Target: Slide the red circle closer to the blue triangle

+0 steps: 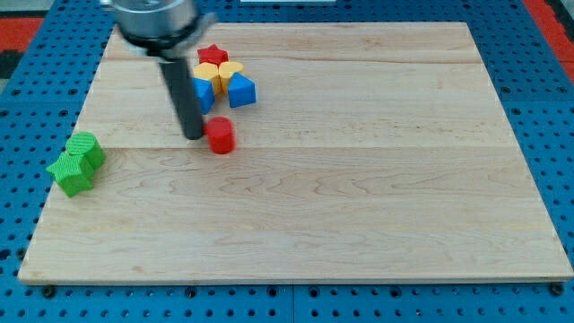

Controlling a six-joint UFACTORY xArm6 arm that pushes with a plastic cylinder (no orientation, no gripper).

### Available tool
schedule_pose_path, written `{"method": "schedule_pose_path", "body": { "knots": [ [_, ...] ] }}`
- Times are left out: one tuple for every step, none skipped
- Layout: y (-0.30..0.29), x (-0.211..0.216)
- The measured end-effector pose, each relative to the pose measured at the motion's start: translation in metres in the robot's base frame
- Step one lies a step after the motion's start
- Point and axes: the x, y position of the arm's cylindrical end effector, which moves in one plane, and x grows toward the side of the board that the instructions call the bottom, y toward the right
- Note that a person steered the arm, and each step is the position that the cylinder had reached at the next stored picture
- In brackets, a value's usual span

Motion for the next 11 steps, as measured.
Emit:
{"method": "schedule_pose_path", "body": {
  "knots": [
    [0.008, 0.039],
    [0.072, 0.024],
    [0.138, 0.018],
    [0.134, -0.008],
    [0.147, 0.048],
    [0.088, 0.046],
    [0.098, 0.009],
    [0.101, -0.024],
    [0.119, -0.04],
    [0.125, -0.018],
    [0.079, -0.019]
  ]
}}
